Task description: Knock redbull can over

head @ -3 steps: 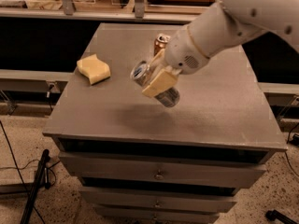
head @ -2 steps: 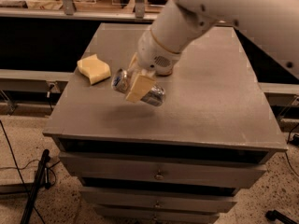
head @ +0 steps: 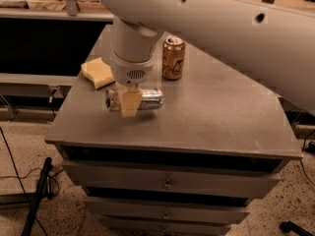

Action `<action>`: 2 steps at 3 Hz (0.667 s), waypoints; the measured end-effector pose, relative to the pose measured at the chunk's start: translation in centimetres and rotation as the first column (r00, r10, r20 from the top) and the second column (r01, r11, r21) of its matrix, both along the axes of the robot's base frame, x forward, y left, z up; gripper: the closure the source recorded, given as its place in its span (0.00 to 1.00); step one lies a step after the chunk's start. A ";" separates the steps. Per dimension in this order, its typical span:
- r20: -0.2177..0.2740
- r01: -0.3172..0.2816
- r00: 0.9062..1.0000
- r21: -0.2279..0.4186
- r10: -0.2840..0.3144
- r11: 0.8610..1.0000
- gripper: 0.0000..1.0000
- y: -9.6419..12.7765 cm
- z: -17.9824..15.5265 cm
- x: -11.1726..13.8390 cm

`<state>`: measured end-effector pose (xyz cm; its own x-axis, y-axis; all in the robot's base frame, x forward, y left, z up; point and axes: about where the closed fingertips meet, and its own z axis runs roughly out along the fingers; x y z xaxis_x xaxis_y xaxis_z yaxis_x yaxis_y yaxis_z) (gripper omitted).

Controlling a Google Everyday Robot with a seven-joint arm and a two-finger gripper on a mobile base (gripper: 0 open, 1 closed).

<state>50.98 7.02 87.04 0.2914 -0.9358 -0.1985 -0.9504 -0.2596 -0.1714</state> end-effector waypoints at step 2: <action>0.011 -0.109 0.994 -0.165 0.112 0.980 0.37 0.1 -1.3 -0.3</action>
Offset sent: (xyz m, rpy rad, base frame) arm -0.0037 0.0001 -0.0175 -0.2421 -0.0185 0.1637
